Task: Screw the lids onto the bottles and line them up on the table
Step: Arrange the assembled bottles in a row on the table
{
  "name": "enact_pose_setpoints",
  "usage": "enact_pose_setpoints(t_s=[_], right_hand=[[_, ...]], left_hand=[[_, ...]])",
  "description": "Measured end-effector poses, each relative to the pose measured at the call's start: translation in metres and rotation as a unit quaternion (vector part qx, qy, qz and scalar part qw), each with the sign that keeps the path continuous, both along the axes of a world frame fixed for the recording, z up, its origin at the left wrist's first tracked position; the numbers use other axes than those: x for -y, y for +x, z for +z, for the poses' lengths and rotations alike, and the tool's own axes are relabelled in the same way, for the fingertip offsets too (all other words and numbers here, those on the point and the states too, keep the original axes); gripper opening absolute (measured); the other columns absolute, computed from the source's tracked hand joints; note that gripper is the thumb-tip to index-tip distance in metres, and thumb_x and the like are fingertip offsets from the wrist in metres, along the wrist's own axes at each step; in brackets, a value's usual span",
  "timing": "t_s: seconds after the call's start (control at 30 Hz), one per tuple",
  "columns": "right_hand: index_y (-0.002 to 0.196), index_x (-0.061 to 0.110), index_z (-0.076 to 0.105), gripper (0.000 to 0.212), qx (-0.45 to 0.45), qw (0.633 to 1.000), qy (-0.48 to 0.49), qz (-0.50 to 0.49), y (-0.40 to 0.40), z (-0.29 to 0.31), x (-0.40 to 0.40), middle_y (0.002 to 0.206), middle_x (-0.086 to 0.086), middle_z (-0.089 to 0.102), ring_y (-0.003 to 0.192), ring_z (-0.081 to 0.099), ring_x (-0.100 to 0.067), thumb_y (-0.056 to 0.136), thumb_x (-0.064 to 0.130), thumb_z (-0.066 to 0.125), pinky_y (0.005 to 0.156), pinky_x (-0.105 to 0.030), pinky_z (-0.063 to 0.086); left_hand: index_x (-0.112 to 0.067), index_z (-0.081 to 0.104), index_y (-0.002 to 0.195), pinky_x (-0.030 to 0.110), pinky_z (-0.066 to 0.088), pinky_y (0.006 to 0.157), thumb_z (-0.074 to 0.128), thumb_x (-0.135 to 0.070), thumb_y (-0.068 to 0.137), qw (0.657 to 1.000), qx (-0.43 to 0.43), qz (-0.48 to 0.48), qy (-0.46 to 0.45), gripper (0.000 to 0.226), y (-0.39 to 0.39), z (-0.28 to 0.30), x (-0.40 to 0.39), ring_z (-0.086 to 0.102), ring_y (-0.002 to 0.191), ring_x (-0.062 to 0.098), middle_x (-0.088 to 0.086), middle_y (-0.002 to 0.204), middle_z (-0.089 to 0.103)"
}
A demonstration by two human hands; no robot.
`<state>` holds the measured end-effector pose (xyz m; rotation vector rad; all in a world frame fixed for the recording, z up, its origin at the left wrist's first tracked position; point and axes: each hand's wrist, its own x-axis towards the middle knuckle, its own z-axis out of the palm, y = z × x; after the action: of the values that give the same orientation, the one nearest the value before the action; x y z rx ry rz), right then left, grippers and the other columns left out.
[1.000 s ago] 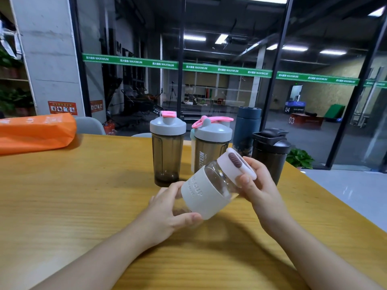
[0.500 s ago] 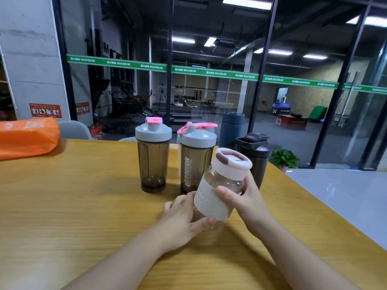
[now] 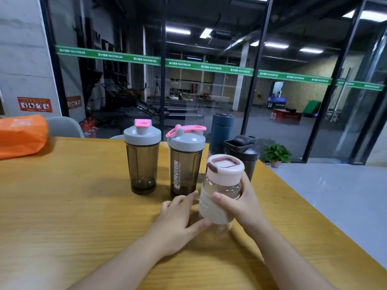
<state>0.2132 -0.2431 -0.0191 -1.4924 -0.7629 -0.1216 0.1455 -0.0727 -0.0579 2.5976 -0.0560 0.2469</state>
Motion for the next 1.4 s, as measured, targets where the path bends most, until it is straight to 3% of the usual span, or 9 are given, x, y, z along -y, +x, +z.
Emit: enact_pose_setpoints(t_s=[0.1,0.17,0.27,0.37,0.57,0.83,1.0,1.17,1.4], right_hand=[[0.124,0.027,0.053,0.071,-0.002,1.0,-0.006,-0.005,0.004,-0.001,0.004,0.115,-0.003,0.067,0.104,0.064,-0.019,0.058,0.031,0.081,0.083,-0.031,0.054],[0.124,0.026,0.053,0.073,-0.002,1.0,-0.005,-0.01,0.006,0.0,0.008,0.116,-0.002,0.067,0.105,0.064,-0.018,0.057,0.032,0.082,0.083,-0.031,0.053],[0.126,0.024,0.05,0.079,0.001,1.0,-0.017,-0.015,0.011,0.001,0.015,0.12,-0.002,0.064,0.108,0.062,-0.014,0.054,0.033,0.082,0.083,-0.027,0.052],[0.124,0.026,0.048,0.081,-0.006,1.0,-0.028,-0.012,0.013,0.004,0.022,0.116,0.006,0.064,0.104,0.062,-0.003,0.051,0.034,0.079,0.077,-0.016,0.048],[0.119,0.038,0.049,0.071,-0.012,0.999,-0.044,-0.027,0.017,0.008,0.033,0.11,0.015,0.066,0.102,0.063,-0.004,0.055,0.038,0.079,0.076,-0.017,0.049],[0.121,0.035,0.048,0.074,-0.013,0.997,-0.044,-0.063,0.022,0.011,0.049,0.108,0.018,0.066,0.101,0.063,-0.002,0.054,0.04,0.079,0.075,-0.017,0.05],[0.118,0.044,0.047,0.074,-0.005,0.994,-0.057,-0.088,0.029,0.012,0.064,0.113,0.02,0.063,0.106,0.061,-0.001,0.052,0.042,0.08,0.078,-0.02,0.049],[0.104,0.059,0.046,0.065,-0.001,0.99,-0.077,-0.12,0.035,0.016,0.08,0.106,0.029,0.06,0.101,0.059,0.005,0.052,0.042,0.08,0.073,-0.012,0.048],[0.117,0.042,0.045,0.073,-0.014,0.985,-0.07,-0.154,0.042,0.016,0.098,0.103,0.033,0.058,0.099,0.06,0.005,0.055,0.036,0.082,0.078,-0.023,0.049]], left_hand=[[-0.033,0.028,0.142,0.026,0.028,0.1,0.007,-0.085,0.071,0.995,0.1,0.003,0.001,0.09,0.0,0.012,-0.001,0.028,0.118,0.006,-0.017,0.126,0.037],[-0.023,0.044,0.131,0.029,0.035,0.096,0.022,-0.065,0.085,0.98,0.2,-0.009,0.001,0.066,0.005,0.026,0.0,0.036,0.108,0.003,-0.014,0.113,0.044],[-0.016,0.052,0.112,0.027,0.041,0.085,0.042,-0.03,0.091,0.934,0.354,-0.041,0.017,0.028,0.018,0.052,0.005,0.045,0.096,0.009,-0.008,0.1,0.051],[-0.006,0.054,0.11,0.026,0.037,0.092,0.045,-0.014,0.089,0.908,0.41,-0.068,0.057,0.024,0.035,0.083,0.012,0.046,0.1,0.017,0.007,0.105,0.057],[-0.014,0.054,0.12,0.029,0.033,0.098,0.052,-0.009,0.092,0.936,0.284,-0.084,0.191,0.028,0.072,0.142,0.025,0.044,0.115,0.021,0.004,0.124,0.051],[-0.03,0.052,0.128,0.037,0.038,0.094,0.049,-0.034,0.096,0.875,0.212,-0.06,0.431,0.032,0.106,0.158,0.041,0.044,0.122,0.02,-0.004,0.132,0.052],[-0.031,0.055,0.121,0.037,0.034,0.091,0.043,-0.037,0.099,0.872,0.22,-0.053,0.434,0.026,0.11,0.154,0.046,0.049,0.115,0.02,-0.006,0.122,0.058],[-0.033,0.055,0.117,0.036,0.031,0.091,0.041,-0.039,0.099,0.885,0.221,-0.065,0.404,0.024,0.112,0.152,0.051,0.048,0.113,0.019,-0.008,0.119,0.059],[-0.029,0.056,0.116,0.037,0.032,0.095,0.051,-0.04,0.094,0.922,0.234,-0.099,0.294,0.025,0.113,0.151,0.073,0.05,0.108,0.016,-0.01,0.107,0.063]])
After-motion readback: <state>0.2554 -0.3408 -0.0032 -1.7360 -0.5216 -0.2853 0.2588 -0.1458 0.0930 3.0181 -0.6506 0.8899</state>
